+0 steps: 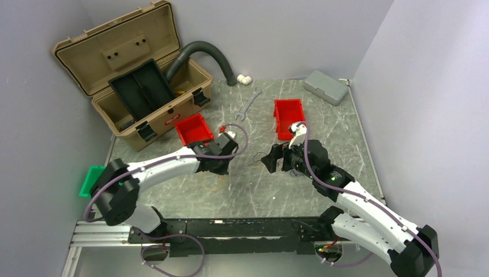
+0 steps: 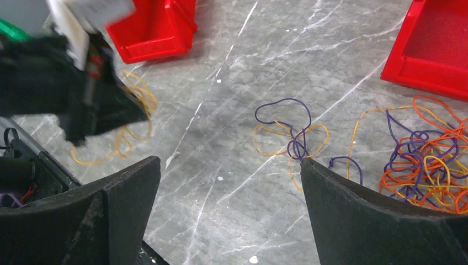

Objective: Untangle the cables
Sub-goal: Pick up the cable at the center of the board, then place the cable in the bin.

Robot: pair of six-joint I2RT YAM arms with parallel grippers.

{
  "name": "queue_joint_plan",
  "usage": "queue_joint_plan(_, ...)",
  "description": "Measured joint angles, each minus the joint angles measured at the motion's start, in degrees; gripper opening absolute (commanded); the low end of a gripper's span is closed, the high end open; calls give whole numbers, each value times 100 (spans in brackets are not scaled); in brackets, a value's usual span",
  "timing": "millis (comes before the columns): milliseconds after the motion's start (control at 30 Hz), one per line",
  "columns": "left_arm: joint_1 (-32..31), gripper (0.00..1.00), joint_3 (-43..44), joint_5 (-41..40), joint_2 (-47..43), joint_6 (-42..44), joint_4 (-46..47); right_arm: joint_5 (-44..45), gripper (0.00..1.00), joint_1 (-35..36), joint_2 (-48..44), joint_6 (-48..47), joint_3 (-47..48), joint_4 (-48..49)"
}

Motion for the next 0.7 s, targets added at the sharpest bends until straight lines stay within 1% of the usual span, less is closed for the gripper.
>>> queue_joint_plan(233, 697, 0, 151, 398, -800, 614, -455, -4, 100, 2, 319, 24, 0, 11)
queue_joint_plan(467, 1480, 0, 286, 750, -1346, 918, -861, -4, 100, 2, 531, 17, 39, 37)
queue_joint_plan(600, 2022, 0, 426, 616, -1657, 774, -1172, -2, 100, 2, 658, -11, 122, 52)
queue_joint_plan(700, 2533, 0, 654, 151, -1816, 407, -1615, -2, 100, 0, 695, -31, 157, 63)
